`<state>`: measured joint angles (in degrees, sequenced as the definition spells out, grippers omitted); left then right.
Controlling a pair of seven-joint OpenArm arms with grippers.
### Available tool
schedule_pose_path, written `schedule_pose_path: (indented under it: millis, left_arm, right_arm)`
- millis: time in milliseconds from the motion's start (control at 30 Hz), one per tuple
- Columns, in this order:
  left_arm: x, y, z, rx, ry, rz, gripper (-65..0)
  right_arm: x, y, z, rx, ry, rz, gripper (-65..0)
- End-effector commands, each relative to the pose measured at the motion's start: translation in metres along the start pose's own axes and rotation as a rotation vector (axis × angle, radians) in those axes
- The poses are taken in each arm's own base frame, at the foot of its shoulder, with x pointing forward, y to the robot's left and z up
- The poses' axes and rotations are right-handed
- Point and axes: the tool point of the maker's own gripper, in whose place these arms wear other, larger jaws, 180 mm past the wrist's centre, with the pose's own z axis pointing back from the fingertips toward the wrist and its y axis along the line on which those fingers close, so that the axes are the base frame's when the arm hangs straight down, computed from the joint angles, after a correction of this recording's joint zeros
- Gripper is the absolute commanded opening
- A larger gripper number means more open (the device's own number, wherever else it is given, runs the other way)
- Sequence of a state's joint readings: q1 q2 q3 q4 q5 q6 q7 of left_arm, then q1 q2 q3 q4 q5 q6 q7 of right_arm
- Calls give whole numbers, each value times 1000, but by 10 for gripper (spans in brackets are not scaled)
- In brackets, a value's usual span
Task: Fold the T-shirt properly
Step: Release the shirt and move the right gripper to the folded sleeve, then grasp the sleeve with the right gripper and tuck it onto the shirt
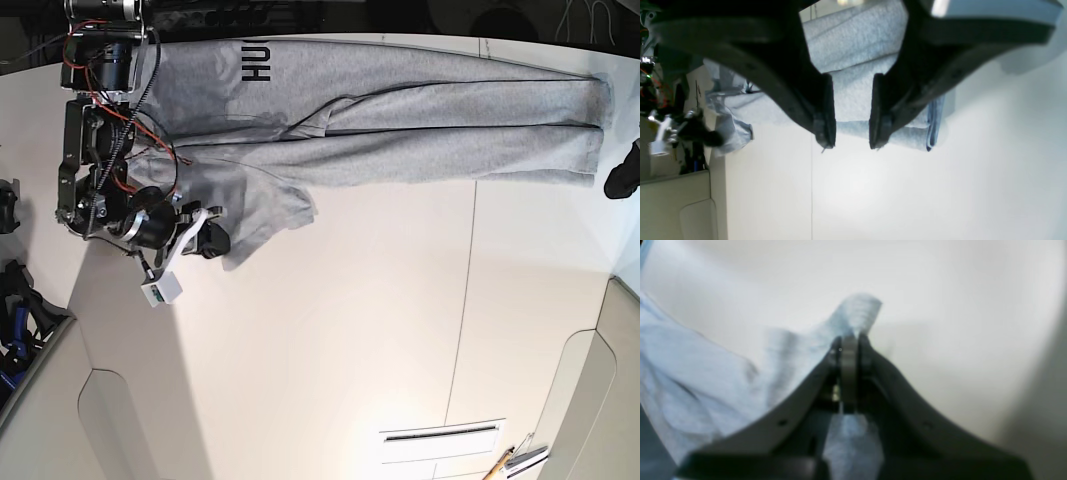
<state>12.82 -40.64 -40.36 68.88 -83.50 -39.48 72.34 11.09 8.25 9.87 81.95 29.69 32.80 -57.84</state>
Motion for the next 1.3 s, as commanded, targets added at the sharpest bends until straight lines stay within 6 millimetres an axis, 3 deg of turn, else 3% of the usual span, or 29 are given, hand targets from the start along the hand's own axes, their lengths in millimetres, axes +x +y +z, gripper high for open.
schedule_pose_path:
  millis: [0,100,200,633,867,1267]
  left_arm:
    - [22,-7,8,-12,-48,-42,-443]
    - [22,-7,8,-12,-48,-42,-443]
    - [22,-7,8,-12,-48,-42,-443]
    - [22,-7,8,-12,-48,-42,-443]
    - [22,-7,8,-12,-48,-42,-443]
    - [22,-7,8,-12,-48,-42,-443]
  right_arm:
    - [26,7,10,10,-77,48,-650]
    - [36,25,27,19,-131,106,-650]
    - [33,44,41,37,-160,139,-650]
    - [-42,118,48,226,-98,-22,-650]
    - [-80,132,50,259,-19,-88,-650]
    - [-110,153,59,350,66,-148,-650]
